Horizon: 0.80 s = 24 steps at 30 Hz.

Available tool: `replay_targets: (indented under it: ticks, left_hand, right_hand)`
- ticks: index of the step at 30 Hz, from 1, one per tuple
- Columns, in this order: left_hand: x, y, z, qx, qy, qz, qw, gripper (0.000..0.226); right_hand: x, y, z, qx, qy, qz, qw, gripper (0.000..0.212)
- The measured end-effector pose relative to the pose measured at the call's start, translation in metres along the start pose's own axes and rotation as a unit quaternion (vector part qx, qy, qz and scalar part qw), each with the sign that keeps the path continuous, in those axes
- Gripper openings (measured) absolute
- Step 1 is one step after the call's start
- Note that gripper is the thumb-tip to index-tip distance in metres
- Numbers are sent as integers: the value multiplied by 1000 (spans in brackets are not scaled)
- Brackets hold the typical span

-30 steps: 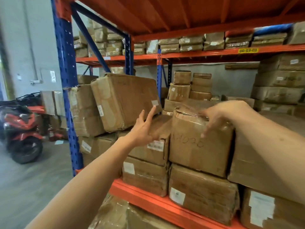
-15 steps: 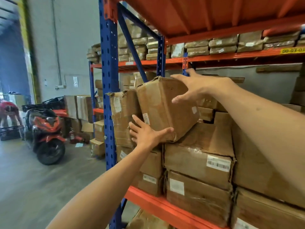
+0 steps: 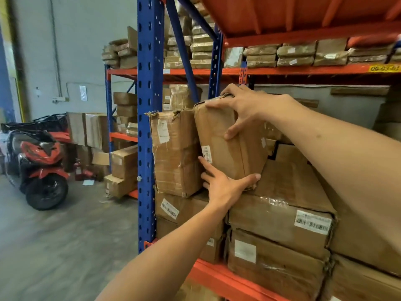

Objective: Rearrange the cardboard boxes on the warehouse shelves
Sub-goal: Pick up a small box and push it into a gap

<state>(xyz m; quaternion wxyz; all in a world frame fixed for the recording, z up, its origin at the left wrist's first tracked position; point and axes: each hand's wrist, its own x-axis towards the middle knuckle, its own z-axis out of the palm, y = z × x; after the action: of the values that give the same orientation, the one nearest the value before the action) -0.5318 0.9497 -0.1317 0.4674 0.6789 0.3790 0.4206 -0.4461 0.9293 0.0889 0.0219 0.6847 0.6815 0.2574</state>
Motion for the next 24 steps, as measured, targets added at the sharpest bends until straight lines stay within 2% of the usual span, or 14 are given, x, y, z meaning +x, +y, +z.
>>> replay_targets:
  ticks: [3, 7, 12, 15, 18, 21, 24]
  left_hand:
    - [1, 1, 6, 1, 37, 18, 999, 161]
    - [2, -1, 5, 27, 33, 58, 997, 160]
    - [6, -1, 1, 125, 21, 172, 977, 154]
    - [9, 6, -1, 188, 15, 264, 946, 148]
    - [24, 21, -12, 277, -2, 357, 892, 146]
    - [35, 34, -17, 364, -22, 423, 830, 145]
    - [33, 28, -13, 377, -11, 450, 810, 144]
  right_hand:
    - [-5, 5, -2, -11, 4, 16, 1000, 107]
    - [-28, 17, -1, -40, 25, 37, 998, 110]
    - [-72, 37, -1, -111, 54, 98, 987, 122]
    - [-101, 48, -3, -119, 46, 153, 980, 135]
    - [-132, 57, -2, -68, 17, 216, 974, 143]
    - [-162, 58, 9, -33, 15, 271, 962, 134]
    - [-177, 50, 26, -48, 46, 284, 957, 125]
